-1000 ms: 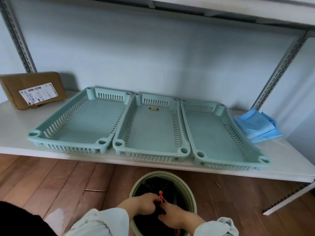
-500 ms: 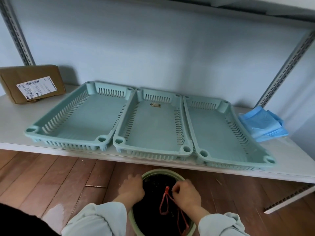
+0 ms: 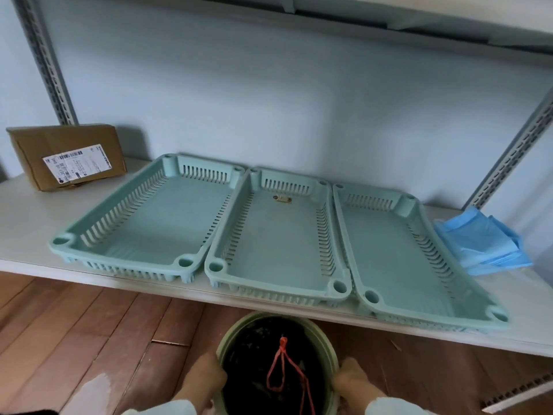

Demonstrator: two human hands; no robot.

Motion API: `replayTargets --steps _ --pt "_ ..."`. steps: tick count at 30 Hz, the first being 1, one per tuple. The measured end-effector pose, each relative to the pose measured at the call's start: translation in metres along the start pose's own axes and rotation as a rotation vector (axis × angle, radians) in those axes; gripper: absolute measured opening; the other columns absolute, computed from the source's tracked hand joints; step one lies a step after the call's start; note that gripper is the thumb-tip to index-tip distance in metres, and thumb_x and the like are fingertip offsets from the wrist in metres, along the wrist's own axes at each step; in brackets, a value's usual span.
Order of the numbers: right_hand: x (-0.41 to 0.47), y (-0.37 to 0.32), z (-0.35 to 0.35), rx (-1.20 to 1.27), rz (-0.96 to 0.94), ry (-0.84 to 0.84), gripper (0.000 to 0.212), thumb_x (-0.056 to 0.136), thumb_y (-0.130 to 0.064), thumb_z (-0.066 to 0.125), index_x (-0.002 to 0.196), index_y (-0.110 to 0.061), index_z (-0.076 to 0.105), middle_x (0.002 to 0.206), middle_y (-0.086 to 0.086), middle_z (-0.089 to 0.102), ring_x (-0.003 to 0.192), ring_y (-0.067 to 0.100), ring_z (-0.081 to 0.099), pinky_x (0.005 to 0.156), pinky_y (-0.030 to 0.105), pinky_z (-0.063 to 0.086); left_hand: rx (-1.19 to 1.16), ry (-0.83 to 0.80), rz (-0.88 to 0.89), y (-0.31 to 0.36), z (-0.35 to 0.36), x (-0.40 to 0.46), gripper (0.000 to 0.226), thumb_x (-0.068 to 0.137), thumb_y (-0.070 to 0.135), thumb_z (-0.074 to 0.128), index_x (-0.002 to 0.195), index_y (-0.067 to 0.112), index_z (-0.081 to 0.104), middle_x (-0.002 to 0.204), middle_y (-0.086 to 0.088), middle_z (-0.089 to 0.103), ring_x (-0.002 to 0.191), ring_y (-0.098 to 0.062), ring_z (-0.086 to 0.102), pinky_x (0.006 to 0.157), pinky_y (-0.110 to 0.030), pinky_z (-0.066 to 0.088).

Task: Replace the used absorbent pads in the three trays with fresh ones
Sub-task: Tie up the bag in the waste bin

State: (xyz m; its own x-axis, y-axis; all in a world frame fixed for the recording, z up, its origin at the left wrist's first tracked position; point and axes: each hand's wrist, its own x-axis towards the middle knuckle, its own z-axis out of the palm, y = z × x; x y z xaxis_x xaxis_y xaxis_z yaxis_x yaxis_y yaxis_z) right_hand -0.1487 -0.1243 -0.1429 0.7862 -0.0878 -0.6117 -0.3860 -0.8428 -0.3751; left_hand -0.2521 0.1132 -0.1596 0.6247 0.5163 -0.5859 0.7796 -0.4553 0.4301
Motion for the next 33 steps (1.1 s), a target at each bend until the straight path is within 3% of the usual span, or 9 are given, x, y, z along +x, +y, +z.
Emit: replayTargets --steps 3,6,8,11,14,17,23,28,33 --pt "0.010 -0.016 0.013 0.095 0.020 -0.025 0.030 0.084 -0.014 0.052 0.114 -0.008 0.049 0.119 0.012 0.056 0.112 0.030 0.057 0.096 0.035 0.050 -0.118 0.066 -0.040 0.001 -0.018 0.007 0.034 0.092 0.013 0.048 0.121 -0.004 0.052 0.128 -0.019 0.057 0.121 -0.031 0.054 0.094 -0.029 0.043" --pt "0.008 -0.035 0.028 0.273 0.062 -0.071 0.016 0.085 -0.009 0.052 0.098 -0.011 0.042 0.104 0.012 0.052 0.095 0.033 0.060 0.068 0.046 0.059 -0.254 0.088 -0.101 -0.002 -0.035 0.021 0.032 0.087 0.008 0.052 0.115 -0.009 0.057 0.118 -0.025 0.062 0.112 -0.035 0.059 0.086 -0.032 0.047" --pt "0.008 -0.046 0.036 0.337 0.073 -0.076 0.019 0.086 -0.010 0.054 0.096 -0.015 0.039 0.103 0.013 0.052 0.091 0.033 0.061 0.058 0.042 0.059 -0.330 0.114 -0.150 -0.004 -0.043 0.029 0.031 0.087 0.007 0.053 0.112 -0.009 0.060 0.115 -0.025 0.063 0.107 -0.035 0.061 0.081 -0.029 0.047" --pt "0.014 -0.063 0.046 0.439 0.084 -0.098 0.018 0.088 -0.008 0.053 0.097 -0.013 0.038 0.107 0.015 0.053 0.089 0.033 0.060 0.049 0.033 0.053 -0.432 0.119 -0.159 -0.001 -0.048 0.027 0.037 0.090 0.001 0.045 0.127 -0.007 0.048 0.123 -0.027 0.057 0.109 -0.033 0.057 0.089 -0.032 0.046" --pt "0.020 -0.080 0.054 0.519 0.085 -0.129 0.019 0.086 -0.008 0.055 0.102 -0.008 0.044 0.110 0.018 0.057 0.092 0.036 0.062 0.047 0.031 0.051 -0.508 0.073 -0.236 0.004 -0.042 0.030 0.044 0.092 -0.004 0.042 0.135 -0.009 0.036 0.108 -0.026 0.055 0.096 -0.036 0.056 0.082 -0.042 0.045" --pt "0.030 -0.095 0.067 0.622 0.069 -0.148 0.025 0.085 -0.001 0.053 0.109 -0.009 0.048 0.113 0.019 0.058 0.096 0.038 0.061 0.049 0.031 0.050 -0.737 0.064 -0.323 0.000 -0.039 0.044 0.042 0.093 -0.006 0.037 0.134 -0.005 0.035 0.080 -0.017 0.042 0.067 -0.035 0.049 0.051 -0.045 0.046" --pt "0.035 -0.121 0.096 0.831 0.137 -0.166 0.021 0.086 0.009 0.055 0.105 0.000 0.053 0.107 0.028 0.061 0.092 0.044 0.064 0.053 0.040 0.054 -0.829 0.172 -0.261 -0.007 -0.049 0.078 0.030 0.092 0.001 0.043 0.118 -0.013 0.046 0.101 -0.026 0.057 0.079 -0.038 0.057 0.044 -0.031 0.042" --pt "0.035 -0.127 0.095 0.857 0.152 -0.177 0.017 0.089 0.005 0.053 0.102 -0.005 0.048 0.111 0.026 0.060 0.097 0.042 0.062 0.048 0.034 0.049 -0.856 0.114 -0.303 -0.005 -0.041 0.086 0.030 0.093 -0.001 0.038 0.123 -0.002 0.041 0.117 -0.030 0.052 0.092 -0.046 0.057 0.043 -0.037 0.048" --pt "0.039 -0.124 0.085 0.761 0.132 -0.171 0.011 0.095 -0.002 0.046 0.104 -0.009 0.047 0.109 0.023 0.062 0.082 0.035 0.062 0.061 0.042 0.055 -0.728 0.057 -0.279 -0.002 -0.034 0.084 0.038 0.089 -0.013 0.038 0.127 -0.013 0.039 0.107 -0.033 0.051 0.101 -0.057 0.055 0.042 -0.042 0.044"
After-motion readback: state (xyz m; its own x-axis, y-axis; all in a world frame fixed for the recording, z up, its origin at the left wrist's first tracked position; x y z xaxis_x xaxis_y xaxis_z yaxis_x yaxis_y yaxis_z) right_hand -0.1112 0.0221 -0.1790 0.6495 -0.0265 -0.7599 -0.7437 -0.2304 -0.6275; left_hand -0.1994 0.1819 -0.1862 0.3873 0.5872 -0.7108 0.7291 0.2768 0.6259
